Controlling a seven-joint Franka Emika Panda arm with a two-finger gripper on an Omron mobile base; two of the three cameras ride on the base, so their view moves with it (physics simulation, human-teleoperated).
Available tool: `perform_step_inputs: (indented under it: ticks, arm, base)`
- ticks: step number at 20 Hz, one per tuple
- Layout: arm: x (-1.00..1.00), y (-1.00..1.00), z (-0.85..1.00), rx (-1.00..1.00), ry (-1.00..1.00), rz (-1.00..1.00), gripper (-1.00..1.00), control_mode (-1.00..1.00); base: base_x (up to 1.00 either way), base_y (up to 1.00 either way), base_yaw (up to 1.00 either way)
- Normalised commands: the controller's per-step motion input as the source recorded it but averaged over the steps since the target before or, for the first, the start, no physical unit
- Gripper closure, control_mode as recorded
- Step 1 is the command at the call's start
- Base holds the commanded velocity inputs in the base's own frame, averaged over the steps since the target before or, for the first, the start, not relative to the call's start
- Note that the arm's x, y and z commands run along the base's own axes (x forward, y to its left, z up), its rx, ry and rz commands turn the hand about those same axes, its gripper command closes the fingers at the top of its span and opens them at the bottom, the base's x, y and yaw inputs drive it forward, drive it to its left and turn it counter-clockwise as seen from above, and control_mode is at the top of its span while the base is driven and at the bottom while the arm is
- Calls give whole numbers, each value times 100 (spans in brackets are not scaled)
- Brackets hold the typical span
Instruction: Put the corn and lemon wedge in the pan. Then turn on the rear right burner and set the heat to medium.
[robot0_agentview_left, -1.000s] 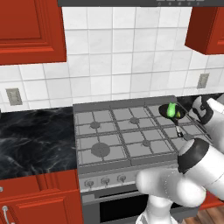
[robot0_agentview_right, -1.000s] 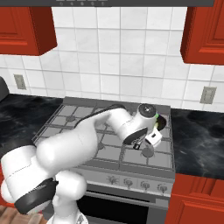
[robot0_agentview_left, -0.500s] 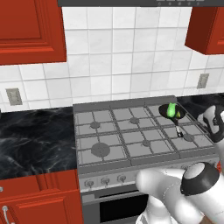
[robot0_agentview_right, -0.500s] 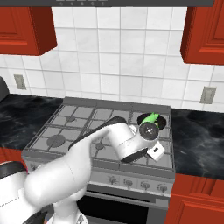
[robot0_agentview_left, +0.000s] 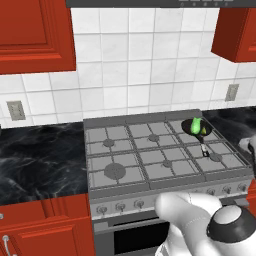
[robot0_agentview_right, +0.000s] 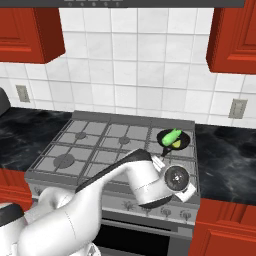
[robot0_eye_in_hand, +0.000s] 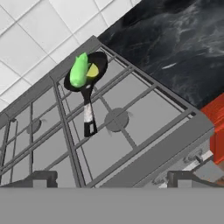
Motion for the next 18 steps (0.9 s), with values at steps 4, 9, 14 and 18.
perform_step_inputs:
  ticks: [4, 9, 14, 18]
  arm:
    - [-38, -9, -2, 0, -20, 0, -100, -100]
    - [-34, -1, -32, 0, -15, 2, -100, -100]
    - [-18, 0, -34, -1, -12, 2, -100, -100]
    - [-22, 0, -24, -1, -14, 0, -100, -100]
  base:
    - [0, 0, 0]
    - [0, 0, 0]
    - [0, 0, 0]
    - [0, 0, 0]
